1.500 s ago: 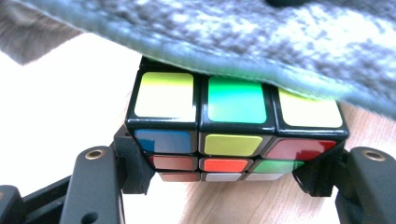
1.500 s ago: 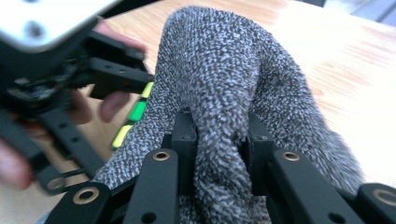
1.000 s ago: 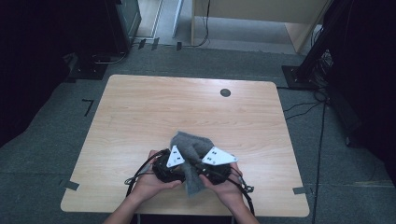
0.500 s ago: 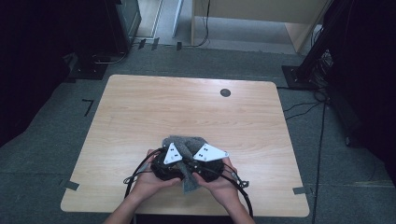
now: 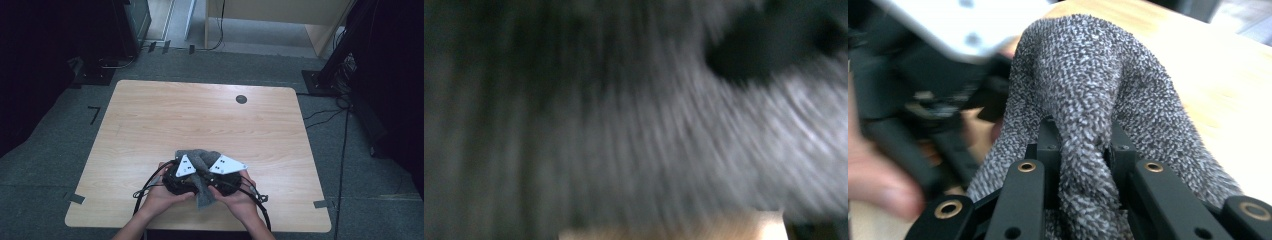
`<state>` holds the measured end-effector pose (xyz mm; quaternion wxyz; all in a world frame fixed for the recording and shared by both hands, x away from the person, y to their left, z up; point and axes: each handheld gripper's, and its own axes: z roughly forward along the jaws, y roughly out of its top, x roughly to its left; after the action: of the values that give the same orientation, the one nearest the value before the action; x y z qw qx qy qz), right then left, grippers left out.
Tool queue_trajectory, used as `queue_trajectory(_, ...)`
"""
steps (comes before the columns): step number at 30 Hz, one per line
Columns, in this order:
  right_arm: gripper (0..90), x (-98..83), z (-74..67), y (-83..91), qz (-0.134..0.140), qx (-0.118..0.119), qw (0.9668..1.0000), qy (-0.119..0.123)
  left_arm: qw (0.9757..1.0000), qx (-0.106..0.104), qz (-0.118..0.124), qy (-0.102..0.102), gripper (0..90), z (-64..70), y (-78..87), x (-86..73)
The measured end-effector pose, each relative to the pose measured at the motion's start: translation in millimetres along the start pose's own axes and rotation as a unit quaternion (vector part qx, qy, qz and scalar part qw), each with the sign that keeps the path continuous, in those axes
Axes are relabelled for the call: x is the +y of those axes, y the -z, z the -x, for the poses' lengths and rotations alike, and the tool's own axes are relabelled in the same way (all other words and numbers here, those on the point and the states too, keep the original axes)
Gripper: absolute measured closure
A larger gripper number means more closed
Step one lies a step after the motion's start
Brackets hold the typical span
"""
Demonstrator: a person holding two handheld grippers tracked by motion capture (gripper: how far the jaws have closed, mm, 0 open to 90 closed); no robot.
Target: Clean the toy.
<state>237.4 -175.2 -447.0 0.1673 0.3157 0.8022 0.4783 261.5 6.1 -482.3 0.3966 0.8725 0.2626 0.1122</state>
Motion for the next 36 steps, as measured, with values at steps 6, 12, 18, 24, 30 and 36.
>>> queue_trajectory(6,75.9,-4.6,8.8,8.0,0.015,-0.006,0.9995,-0.029,0.9998,-0.004,0.018,0.010,34.2,0.7,-1.2,-1.3)
queue_trajectory(12,76.0,1.0,9.9,12.7,0.028,0.008,0.9993,-0.024,0.9991,-0.001,0.042,0.009,34.2,1.5,3.8,-0.4)
queue_trajectory(18,75.6,1.0,7.7,16.9,0.029,0.010,0.9986,-0.044,0.9990,-0.006,0.045,0.004,34.2,6.9,1.7,0.5)
queue_trajectory(24,75.8,4.4,2.5,10.7,0.012,-0.009,0.9997,-0.018,0.9992,0.011,0.037,-0.013,34.2,9.6,1.1,0.2)
queue_trajectory(30,76.1,2.0,3.1,15.3,0.015,-0.008,0.9995,-0.026,0.9990,0.010,0.041,-0.012,34.2,8.3,1.5,0.0)
queue_trajectory(36,76.0,6.8,-3.2,10.8,0.011,-0.016,0.9998,-0.001,0.9984,0.023,0.045,-0.025,34.2,10.0,4.4,-0.1)
